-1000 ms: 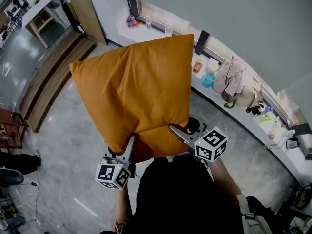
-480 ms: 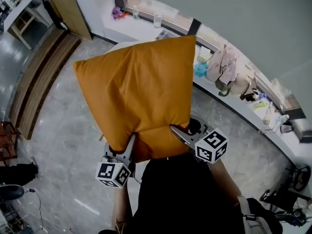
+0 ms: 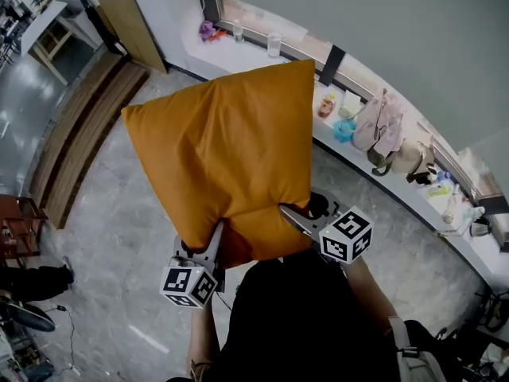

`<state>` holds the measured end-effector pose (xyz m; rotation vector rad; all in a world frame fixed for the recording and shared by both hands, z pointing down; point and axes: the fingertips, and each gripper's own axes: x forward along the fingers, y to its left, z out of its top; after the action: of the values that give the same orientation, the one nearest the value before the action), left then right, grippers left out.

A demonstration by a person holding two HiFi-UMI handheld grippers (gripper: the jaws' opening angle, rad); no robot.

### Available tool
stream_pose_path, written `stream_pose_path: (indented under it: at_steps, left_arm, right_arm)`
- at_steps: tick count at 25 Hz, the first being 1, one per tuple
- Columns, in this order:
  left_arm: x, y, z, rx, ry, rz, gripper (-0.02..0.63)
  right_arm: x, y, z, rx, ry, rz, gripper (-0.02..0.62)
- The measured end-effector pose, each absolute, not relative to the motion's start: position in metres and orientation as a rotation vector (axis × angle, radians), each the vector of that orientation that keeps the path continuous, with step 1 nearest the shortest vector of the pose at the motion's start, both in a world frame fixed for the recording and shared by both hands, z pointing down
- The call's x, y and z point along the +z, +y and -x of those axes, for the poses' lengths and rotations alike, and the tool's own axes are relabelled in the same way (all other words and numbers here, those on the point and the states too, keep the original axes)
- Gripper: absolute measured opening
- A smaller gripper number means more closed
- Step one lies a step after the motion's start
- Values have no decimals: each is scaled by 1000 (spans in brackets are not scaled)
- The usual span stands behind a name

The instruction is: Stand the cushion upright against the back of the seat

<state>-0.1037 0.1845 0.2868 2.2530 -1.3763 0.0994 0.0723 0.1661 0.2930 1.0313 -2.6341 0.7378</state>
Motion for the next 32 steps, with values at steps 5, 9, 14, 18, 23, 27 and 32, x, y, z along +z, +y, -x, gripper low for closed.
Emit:
stream_pose_path:
  at_steps: [5, 9, 14, 18, 23, 27, 32]
  left_arm:
    - [272, 146, 104, 80, -1447, -2231, 261]
    - [263, 119, 100, 69, -1512, -2216, 261]
    - [260, 90, 81, 76, -1593, -2207, 259]
    - [261, 73, 64, 92, -1646, -2180, 255]
    - [272, 63, 54, 152, -1713, -2152, 253]
    - [292, 59, 60, 196, -1729, -2123, 250]
    - [322, 53, 77, 230, -1729, -2079, 250]
  right_arm:
    - [279, 118, -70, 687, -2688, -954, 225]
    - [271, 83, -73, 651, -2732, -893, 224]
    - [271, 47, -89, 630, -2750, -818, 221]
    - [275, 24, -104, 636, -2750, -755, 219]
    - [294, 9, -110, 672, -2723, -670, 218]
    - [315, 4, -103, 708, -2677, -620, 216]
    - [344, -2, -86, 736, -2606, -580, 213]
